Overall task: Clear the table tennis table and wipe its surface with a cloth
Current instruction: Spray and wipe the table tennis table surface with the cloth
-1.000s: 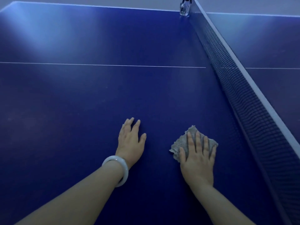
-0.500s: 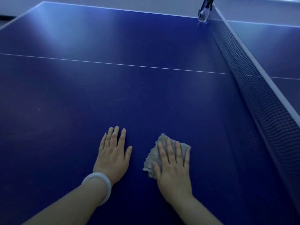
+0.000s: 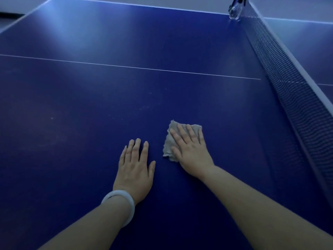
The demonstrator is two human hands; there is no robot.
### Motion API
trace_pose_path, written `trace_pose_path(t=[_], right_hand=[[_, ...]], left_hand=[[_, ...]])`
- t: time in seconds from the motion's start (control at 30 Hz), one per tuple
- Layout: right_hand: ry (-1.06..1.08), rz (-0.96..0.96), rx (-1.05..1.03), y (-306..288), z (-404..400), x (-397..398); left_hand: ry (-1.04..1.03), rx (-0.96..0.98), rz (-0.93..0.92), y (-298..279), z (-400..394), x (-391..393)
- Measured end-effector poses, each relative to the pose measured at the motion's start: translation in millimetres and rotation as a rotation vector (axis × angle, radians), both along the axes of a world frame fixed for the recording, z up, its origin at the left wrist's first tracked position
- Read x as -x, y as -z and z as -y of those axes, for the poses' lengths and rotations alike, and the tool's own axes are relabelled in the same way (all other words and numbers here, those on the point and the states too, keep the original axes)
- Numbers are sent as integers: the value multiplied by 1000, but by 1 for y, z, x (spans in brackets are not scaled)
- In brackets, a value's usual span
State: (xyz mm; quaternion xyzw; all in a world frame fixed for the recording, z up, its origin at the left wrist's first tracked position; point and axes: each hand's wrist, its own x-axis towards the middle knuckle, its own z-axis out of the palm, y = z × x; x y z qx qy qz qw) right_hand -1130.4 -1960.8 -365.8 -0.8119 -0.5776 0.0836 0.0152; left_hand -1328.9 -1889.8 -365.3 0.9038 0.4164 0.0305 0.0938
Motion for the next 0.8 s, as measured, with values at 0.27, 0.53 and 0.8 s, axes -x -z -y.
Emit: trace_pose_path(t=[0.27,0.53,0.8], right_hand=[[825,-38,28,-4,77,-84],[199,68,18,7,90,7],[950,49,30,-1,190,13]], left_hand=[[9,-21,-5,2,0,0],[21,-20,-12,4,-2,0],[19,-12,4,5,-1,-1]])
